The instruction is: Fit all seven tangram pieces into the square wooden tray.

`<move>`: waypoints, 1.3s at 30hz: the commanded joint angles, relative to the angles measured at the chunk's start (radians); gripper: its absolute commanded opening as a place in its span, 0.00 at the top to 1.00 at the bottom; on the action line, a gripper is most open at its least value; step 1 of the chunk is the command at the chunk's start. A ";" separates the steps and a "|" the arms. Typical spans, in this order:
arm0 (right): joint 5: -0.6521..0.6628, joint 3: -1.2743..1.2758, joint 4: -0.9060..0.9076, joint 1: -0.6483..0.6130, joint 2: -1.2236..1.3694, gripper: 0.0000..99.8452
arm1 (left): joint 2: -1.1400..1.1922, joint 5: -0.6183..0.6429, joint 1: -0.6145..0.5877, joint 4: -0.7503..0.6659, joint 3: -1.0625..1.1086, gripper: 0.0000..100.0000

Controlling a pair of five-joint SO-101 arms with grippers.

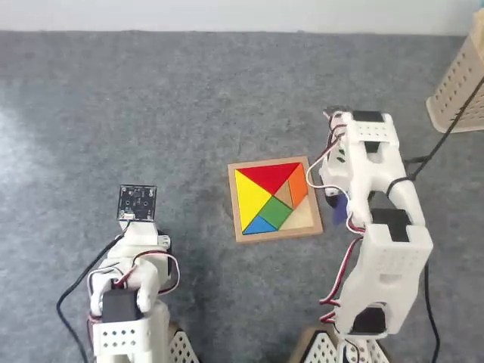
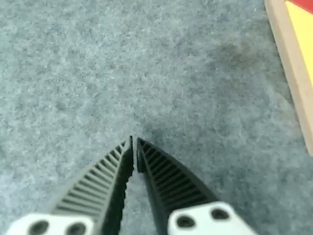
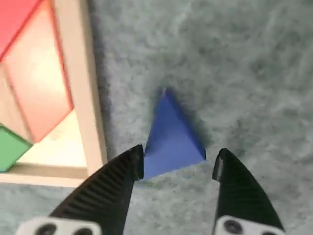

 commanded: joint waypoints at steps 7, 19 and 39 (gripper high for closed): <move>-0.021 0.146 -0.147 -0.007 -0.157 0.76 | -0.015 0.008 0.006 0.003 -0.012 0.99; -0.020 0.160 -0.203 0.002 -0.099 0.83 | -0.015 0.008 0.006 0.003 -0.012 0.99; -0.204 0.232 -0.070 -0.030 -0.404 0.87 | -0.015 0.008 0.006 0.003 -0.012 0.99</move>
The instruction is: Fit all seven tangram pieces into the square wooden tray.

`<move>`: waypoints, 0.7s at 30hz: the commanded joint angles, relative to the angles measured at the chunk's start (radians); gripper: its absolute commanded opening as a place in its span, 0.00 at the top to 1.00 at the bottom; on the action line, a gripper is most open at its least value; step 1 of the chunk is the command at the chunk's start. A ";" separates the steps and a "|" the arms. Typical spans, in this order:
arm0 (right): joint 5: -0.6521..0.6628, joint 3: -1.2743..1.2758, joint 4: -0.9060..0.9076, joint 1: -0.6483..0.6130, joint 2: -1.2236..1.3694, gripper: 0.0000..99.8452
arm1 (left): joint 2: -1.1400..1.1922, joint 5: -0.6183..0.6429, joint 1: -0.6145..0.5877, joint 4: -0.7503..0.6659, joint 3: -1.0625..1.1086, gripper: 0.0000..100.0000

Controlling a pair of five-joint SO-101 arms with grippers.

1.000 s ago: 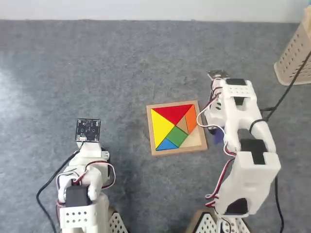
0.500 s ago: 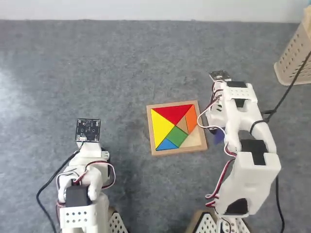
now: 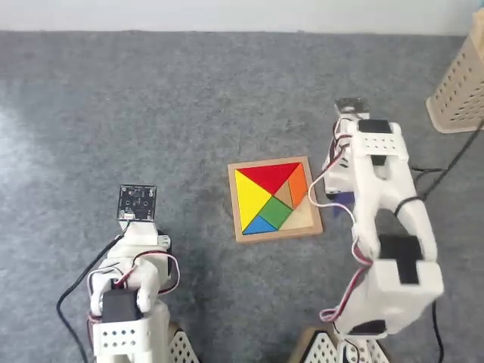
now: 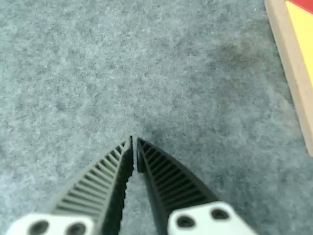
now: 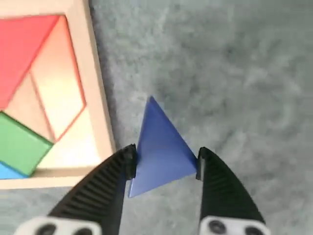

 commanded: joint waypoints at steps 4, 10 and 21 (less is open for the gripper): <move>-0.170 0.038 0.076 -0.127 -0.139 0.87 | -0.015 0.008 0.006 0.003 -0.012 0.99; -0.400 0.037 0.127 -0.314 -0.097 0.87 | -0.015 0.008 0.006 0.003 -0.012 0.99; -0.804 -0.023 0.107 -0.358 0.070 0.87 | -0.015 0.008 0.006 0.003 -0.012 0.99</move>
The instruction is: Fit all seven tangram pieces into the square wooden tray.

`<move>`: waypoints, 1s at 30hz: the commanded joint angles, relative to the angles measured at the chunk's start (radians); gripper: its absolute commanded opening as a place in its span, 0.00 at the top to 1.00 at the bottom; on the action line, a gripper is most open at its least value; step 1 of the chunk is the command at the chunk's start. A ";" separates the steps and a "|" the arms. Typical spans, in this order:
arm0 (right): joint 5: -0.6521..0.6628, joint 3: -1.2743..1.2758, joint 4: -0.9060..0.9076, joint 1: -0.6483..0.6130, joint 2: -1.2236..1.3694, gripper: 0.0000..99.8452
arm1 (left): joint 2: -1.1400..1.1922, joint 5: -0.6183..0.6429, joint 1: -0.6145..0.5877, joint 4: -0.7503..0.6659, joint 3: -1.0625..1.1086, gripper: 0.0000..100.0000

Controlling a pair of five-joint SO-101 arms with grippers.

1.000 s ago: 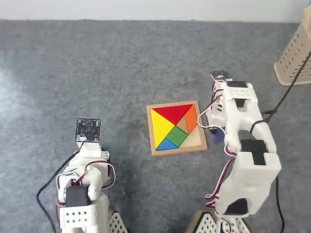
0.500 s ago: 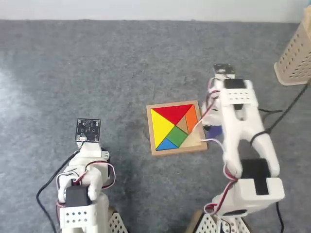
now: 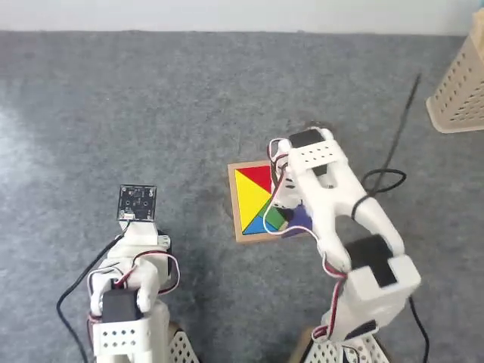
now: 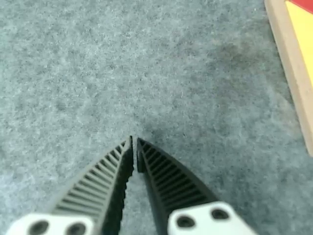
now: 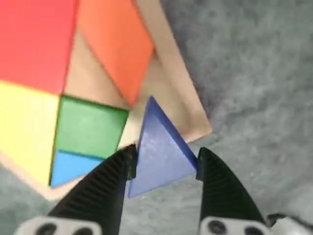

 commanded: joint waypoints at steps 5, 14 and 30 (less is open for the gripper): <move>-0.132 -0.124 0.004 -0.016 0.008 0.87 | -0.015 0.008 0.006 0.003 -0.012 0.99; -0.158 -0.133 -0.019 0.013 0.018 0.86 | -0.015 0.008 0.006 0.003 -0.012 0.99; -0.066 -0.144 -0.004 -0.007 -0.010 0.70 | -0.015 0.008 0.006 0.003 -0.012 0.99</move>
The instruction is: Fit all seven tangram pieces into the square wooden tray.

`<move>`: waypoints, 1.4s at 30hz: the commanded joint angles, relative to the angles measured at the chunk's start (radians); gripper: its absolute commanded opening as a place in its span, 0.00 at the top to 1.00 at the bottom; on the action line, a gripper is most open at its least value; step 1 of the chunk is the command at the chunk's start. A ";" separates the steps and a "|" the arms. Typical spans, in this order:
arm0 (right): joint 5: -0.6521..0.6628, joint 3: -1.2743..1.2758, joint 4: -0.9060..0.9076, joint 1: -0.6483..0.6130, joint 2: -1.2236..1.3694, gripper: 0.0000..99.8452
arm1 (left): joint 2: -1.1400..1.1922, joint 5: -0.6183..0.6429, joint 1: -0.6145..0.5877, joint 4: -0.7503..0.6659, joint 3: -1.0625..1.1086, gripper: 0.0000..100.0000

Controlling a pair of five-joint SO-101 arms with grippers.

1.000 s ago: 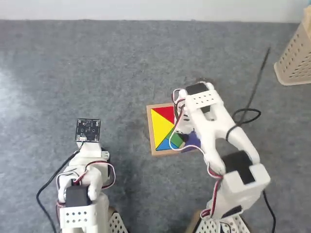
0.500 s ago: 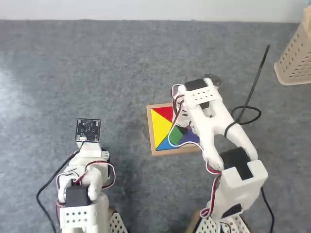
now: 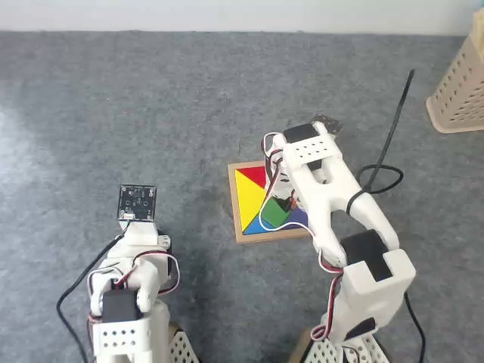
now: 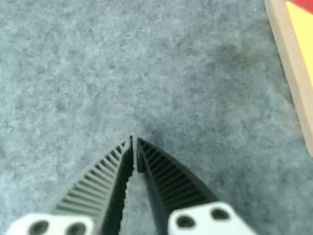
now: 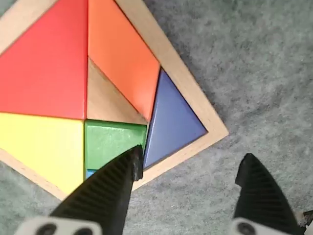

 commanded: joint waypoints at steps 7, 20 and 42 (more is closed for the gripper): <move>0.405 -0.037 0.033 0.071 -0.283 0.97 | -0.015 0.008 0.006 0.003 -0.012 0.99; 0.689 0.683 -0.403 0.229 -0.816 0.99 | -0.015 0.008 0.006 0.003 -0.012 0.99; 0.872 1.160 -0.595 0.254 -1.297 0.99 | -0.015 0.008 0.006 0.003 -0.012 0.99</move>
